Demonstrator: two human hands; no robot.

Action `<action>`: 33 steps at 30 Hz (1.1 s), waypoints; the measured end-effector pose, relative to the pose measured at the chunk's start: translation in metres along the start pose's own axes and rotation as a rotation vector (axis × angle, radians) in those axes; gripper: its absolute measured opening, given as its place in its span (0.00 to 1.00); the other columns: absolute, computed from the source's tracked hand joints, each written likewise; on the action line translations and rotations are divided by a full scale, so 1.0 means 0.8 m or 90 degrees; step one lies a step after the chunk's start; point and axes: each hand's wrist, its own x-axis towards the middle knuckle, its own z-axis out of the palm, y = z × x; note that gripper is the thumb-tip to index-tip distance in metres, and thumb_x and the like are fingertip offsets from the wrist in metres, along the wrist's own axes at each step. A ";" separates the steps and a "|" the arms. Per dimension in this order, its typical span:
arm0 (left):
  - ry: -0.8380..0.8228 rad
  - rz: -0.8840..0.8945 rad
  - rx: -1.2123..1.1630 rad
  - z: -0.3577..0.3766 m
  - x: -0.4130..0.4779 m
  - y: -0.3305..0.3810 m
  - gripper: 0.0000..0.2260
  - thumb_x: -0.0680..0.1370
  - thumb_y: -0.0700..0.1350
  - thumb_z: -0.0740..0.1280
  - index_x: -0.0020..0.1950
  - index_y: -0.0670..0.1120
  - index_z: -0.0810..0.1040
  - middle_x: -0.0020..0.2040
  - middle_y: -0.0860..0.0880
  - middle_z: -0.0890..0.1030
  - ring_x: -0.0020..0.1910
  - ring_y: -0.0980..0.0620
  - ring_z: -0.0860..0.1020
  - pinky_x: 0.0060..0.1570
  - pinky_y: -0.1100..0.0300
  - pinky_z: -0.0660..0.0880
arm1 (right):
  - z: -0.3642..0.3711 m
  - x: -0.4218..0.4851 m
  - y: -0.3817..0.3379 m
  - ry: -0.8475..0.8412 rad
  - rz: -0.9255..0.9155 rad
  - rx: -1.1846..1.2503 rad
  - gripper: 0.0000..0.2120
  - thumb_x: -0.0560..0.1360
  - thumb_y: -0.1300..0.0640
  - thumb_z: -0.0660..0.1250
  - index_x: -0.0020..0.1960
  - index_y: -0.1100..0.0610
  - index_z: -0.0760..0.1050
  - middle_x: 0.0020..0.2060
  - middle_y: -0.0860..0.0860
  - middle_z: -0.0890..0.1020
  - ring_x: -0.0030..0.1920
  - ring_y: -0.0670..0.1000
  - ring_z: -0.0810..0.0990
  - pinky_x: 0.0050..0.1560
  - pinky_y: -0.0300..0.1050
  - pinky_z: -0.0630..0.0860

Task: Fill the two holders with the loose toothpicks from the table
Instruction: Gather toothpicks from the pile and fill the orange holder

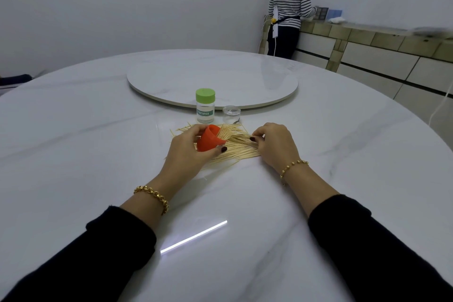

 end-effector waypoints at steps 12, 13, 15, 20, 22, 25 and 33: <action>-0.002 0.006 0.006 -0.001 -0.001 0.002 0.25 0.68 0.49 0.77 0.63 0.49 0.75 0.56 0.54 0.77 0.54 0.57 0.74 0.43 0.76 0.70 | -0.002 -0.002 -0.008 0.150 -0.067 0.043 0.06 0.75 0.61 0.67 0.44 0.55 0.83 0.41 0.50 0.82 0.44 0.53 0.79 0.48 0.45 0.60; -0.001 0.005 0.007 -0.001 -0.001 0.002 0.25 0.68 0.49 0.77 0.63 0.49 0.75 0.55 0.54 0.77 0.54 0.57 0.74 0.42 0.76 0.69 | -0.001 -0.002 -0.008 0.163 -0.079 0.045 0.05 0.74 0.61 0.68 0.43 0.55 0.83 0.40 0.49 0.82 0.44 0.53 0.79 0.48 0.45 0.60; 0.000 0.002 0.005 -0.002 -0.001 0.002 0.24 0.68 0.49 0.77 0.62 0.50 0.75 0.54 0.55 0.77 0.53 0.58 0.74 0.41 0.77 0.69 | -0.001 -0.003 -0.010 0.186 -0.097 0.045 0.05 0.74 0.61 0.68 0.43 0.54 0.82 0.39 0.48 0.82 0.44 0.53 0.78 0.48 0.45 0.60; -0.003 -0.004 0.004 -0.002 -0.002 0.004 0.24 0.68 0.48 0.77 0.62 0.51 0.75 0.53 0.56 0.76 0.52 0.58 0.74 0.41 0.77 0.69 | -0.001 -0.003 -0.011 0.227 -0.127 0.054 0.06 0.73 0.60 0.66 0.43 0.53 0.81 0.39 0.47 0.82 0.43 0.52 0.77 0.49 0.46 0.61; -0.003 -0.004 0.003 -0.002 -0.002 0.005 0.24 0.68 0.48 0.77 0.62 0.51 0.75 0.52 0.56 0.76 0.52 0.59 0.73 0.40 0.77 0.69 | -0.002 -0.003 -0.012 0.235 -0.137 0.059 0.07 0.73 0.59 0.65 0.43 0.53 0.81 0.39 0.47 0.82 0.43 0.51 0.77 0.49 0.45 0.61; -0.002 -0.004 0.000 -0.003 -0.003 0.004 0.23 0.68 0.48 0.77 0.60 0.52 0.75 0.52 0.56 0.76 0.52 0.58 0.74 0.41 0.76 0.69 | -0.003 -0.004 -0.015 0.257 -0.167 0.048 0.06 0.73 0.60 0.66 0.42 0.53 0.81 0.37 0.46 0.81 0.42 0.51 0.76 0.49 0.44 0.60; -0.001 0.002 -0.002 -0.002 -0.002 0.004 0.23 0.68 0.48 0.77 0.61 0.52 0.75 0.52 0.57 0.76 0.53 0.58 0.75 0.45 0.75 0.70 | -0.004 -0.004 -0.023 0.278 -0.284 -0.050 0.06 0.71 0.61 0.66 0.41 0.53 0.81 0.33 0.46 0.81 0.37 0.52 0.78 0.58 0.53 0.65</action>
